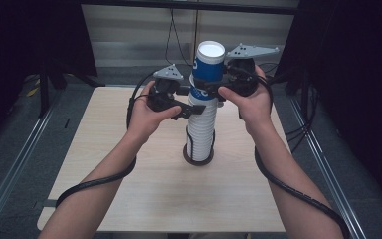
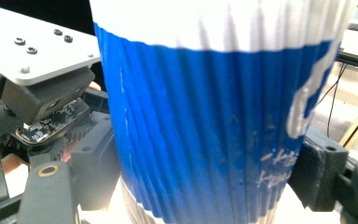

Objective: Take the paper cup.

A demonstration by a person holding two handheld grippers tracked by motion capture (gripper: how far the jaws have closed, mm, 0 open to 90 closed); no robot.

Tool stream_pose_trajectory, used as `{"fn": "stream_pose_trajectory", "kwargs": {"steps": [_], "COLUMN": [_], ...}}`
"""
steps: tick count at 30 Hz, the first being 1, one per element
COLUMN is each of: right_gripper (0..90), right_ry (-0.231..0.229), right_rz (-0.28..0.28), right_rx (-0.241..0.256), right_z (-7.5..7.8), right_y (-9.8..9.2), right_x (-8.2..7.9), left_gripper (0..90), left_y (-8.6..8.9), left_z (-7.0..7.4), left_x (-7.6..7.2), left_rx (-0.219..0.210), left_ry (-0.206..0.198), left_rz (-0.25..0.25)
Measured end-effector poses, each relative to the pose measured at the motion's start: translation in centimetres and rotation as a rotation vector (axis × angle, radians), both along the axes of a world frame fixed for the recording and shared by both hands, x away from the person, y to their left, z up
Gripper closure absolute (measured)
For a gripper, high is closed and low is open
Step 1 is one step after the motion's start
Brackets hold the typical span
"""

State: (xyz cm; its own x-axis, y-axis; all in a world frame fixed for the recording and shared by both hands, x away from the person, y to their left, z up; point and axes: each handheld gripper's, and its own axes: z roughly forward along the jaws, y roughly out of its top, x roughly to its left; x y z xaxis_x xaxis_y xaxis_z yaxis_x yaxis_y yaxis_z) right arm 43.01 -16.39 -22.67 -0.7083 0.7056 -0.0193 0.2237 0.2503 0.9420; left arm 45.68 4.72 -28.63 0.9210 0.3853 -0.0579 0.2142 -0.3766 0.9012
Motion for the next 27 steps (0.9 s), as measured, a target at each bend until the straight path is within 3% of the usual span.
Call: {"fn": "stream_pose_trajectory", "kwargs": {"steps": [27], "right_gripper": [21.7], "right_ry": [-0.037], "right_rz": [-0.006], "right_rx": [0.038], "right_z": [1.9], "right_y": [-1.0], "right_x": [-0.6], "left_gripper": [23.0], "left_y": [-0.1], "left_z": [0.1], "left_x": [-0.1], "left_rx": [-0.007], "left_ry": [0.002], "left_rz": [-0.01]}}
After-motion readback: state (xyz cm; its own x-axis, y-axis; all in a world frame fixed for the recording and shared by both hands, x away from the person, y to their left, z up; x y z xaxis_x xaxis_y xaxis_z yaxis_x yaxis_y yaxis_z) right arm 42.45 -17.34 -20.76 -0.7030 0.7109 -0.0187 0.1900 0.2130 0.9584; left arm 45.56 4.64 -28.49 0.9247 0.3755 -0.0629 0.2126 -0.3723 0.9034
